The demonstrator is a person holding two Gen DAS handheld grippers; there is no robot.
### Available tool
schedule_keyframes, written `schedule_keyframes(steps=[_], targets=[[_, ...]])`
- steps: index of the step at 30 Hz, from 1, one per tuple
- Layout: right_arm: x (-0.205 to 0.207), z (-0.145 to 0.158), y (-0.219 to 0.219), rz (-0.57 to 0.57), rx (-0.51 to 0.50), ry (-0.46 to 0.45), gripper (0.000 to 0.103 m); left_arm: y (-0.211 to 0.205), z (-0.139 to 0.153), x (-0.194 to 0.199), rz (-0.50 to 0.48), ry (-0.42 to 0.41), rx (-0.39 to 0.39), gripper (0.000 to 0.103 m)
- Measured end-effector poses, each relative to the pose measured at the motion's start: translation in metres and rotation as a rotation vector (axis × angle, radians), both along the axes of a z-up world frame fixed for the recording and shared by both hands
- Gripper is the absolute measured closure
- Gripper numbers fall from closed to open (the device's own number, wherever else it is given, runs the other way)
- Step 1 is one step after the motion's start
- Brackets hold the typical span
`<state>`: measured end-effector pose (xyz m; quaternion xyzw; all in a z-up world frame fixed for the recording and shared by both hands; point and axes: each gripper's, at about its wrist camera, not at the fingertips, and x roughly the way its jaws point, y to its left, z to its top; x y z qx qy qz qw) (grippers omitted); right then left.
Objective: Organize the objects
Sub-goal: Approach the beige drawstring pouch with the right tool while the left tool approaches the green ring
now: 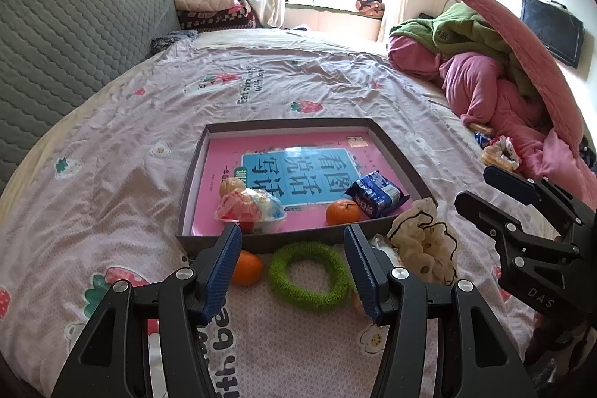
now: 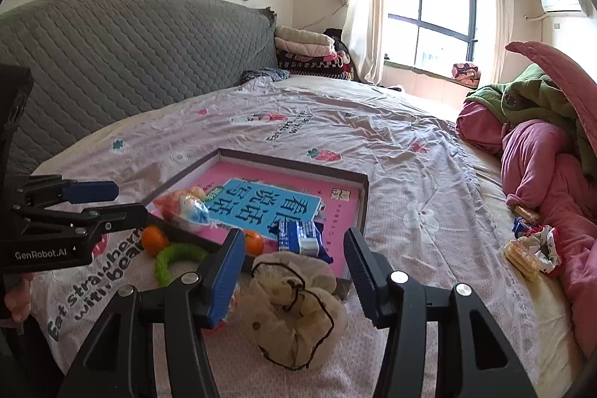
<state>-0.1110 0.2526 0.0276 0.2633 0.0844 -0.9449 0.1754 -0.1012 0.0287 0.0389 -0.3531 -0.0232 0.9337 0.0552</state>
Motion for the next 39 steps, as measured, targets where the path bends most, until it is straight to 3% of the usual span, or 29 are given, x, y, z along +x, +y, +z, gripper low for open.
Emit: schedule_keyframes(steps=[24, 39], targets=[[0.006, -0.028, 0.000, -0.009, 0.050, -0.078, 0.048, -0.001, -0.053, -0.013, 0.015, -0.140, -0.004, 0.044], [0.012, -0.046, -0.003, -0.001, 0.066, -0.139, 0.048, 0.006, -0.078, -0.024, 0.057, -0.201, -0.047, 0.044]])
